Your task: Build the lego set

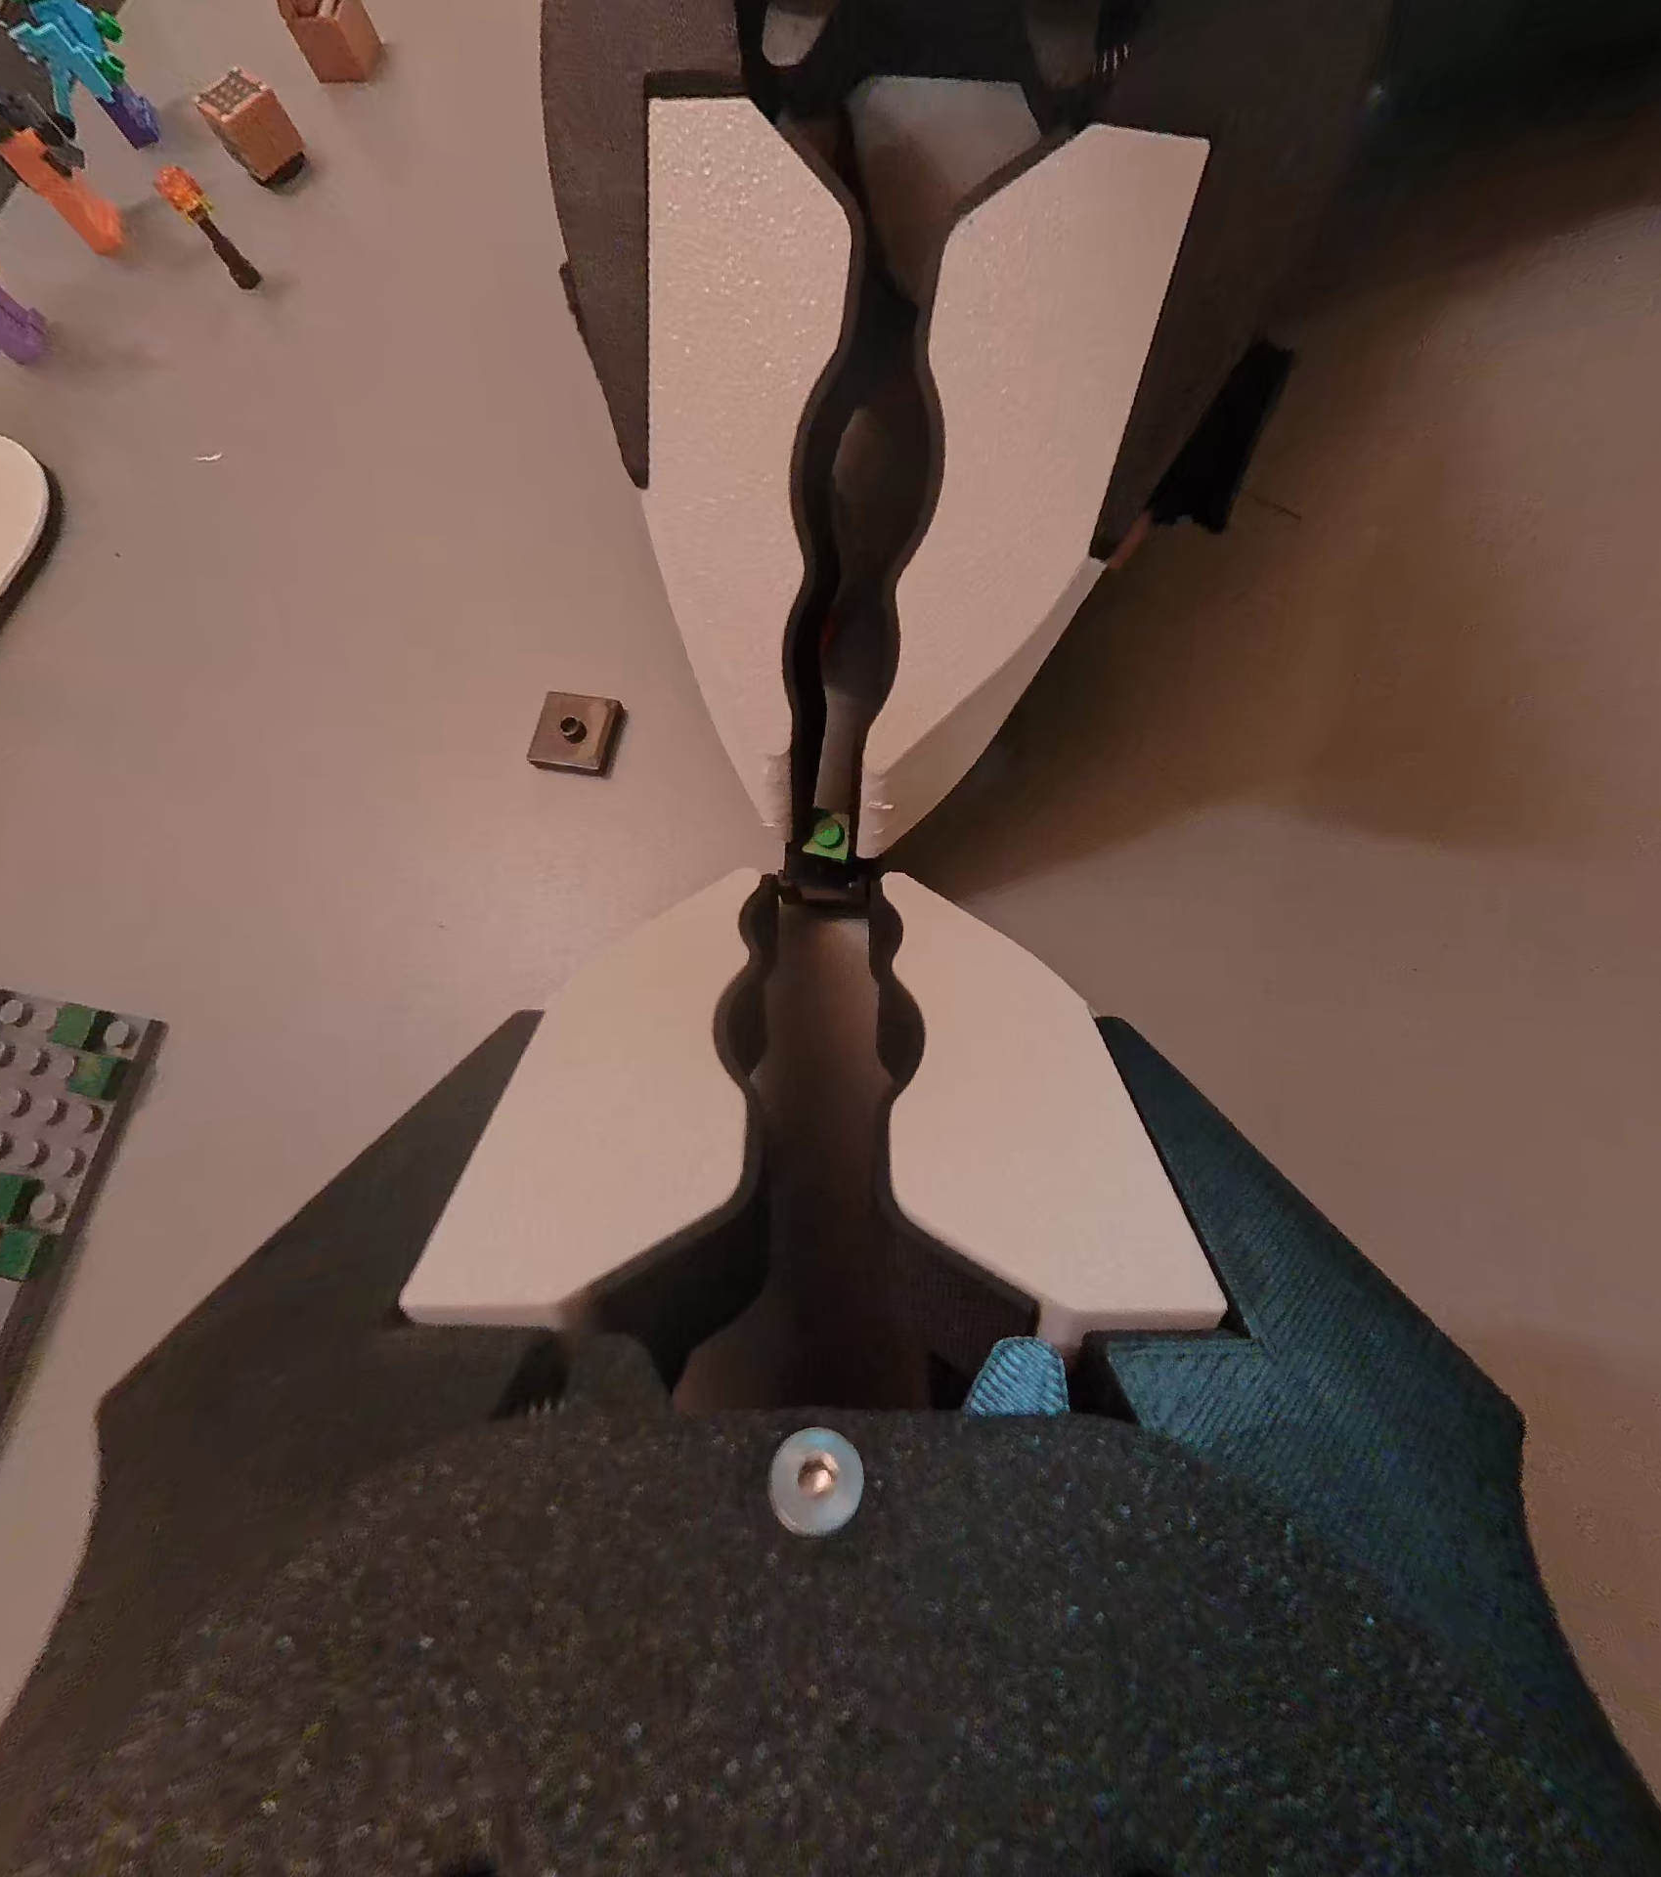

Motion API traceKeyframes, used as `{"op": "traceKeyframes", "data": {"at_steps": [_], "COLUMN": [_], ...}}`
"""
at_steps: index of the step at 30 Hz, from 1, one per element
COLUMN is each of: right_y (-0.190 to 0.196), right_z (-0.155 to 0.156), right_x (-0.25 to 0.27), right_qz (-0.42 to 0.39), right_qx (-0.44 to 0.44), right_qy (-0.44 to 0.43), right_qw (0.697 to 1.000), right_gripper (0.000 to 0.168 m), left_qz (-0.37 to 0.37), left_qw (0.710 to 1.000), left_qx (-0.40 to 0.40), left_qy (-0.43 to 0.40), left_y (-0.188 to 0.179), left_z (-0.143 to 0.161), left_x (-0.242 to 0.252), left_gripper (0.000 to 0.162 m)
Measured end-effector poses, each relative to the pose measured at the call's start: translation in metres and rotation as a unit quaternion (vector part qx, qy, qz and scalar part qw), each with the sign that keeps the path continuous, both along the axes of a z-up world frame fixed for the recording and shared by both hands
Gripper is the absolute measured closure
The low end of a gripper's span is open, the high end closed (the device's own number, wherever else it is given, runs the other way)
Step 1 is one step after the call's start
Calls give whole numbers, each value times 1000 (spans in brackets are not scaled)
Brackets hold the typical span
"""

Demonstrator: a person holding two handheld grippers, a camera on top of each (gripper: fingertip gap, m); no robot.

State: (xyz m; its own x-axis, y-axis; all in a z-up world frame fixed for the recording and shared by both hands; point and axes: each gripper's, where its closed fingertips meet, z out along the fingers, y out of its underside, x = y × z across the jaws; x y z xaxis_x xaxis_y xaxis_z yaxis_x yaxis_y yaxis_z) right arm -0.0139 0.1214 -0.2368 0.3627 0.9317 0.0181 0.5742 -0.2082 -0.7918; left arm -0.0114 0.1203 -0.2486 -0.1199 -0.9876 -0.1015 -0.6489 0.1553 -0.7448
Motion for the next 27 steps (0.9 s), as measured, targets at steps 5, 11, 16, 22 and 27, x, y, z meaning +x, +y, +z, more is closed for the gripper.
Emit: {"op": "traceKeyframes", "data": {"at_steps": [5, 11, 16, 22, 27], "right_y": [0, 0, 1, 0, 1], "right_z": [0, -1, -2, -2, 3], "right_x": [-2, -3, -2, -1, -1], "right_qz": [20, 41, 51, 64, 61], "right_qx": [9, 10, 7, 8, 6], "right_qy": [-3, -7, -10, -13, -1], "right_qw": [1000, 999, 999, 998, 998], "right_gripper": [160, 160, 159, 159, 159], "left_qz": [-4, -5, -5, -5, -5], "left_qw": [1000, 1000, 1000, 1000, 1000], "left_qx": [-4, -6, -8, -8, -6], "left_qy": [0, -1, -1, -1, -2], "left_y": [0, -1, -1, -1, -1], "left_z": [0, 0, 0, 0, 0], "left_x": [0, 0, 0, 0, 0], "left_gripper": [145, 145, 145, 145, 145]}}
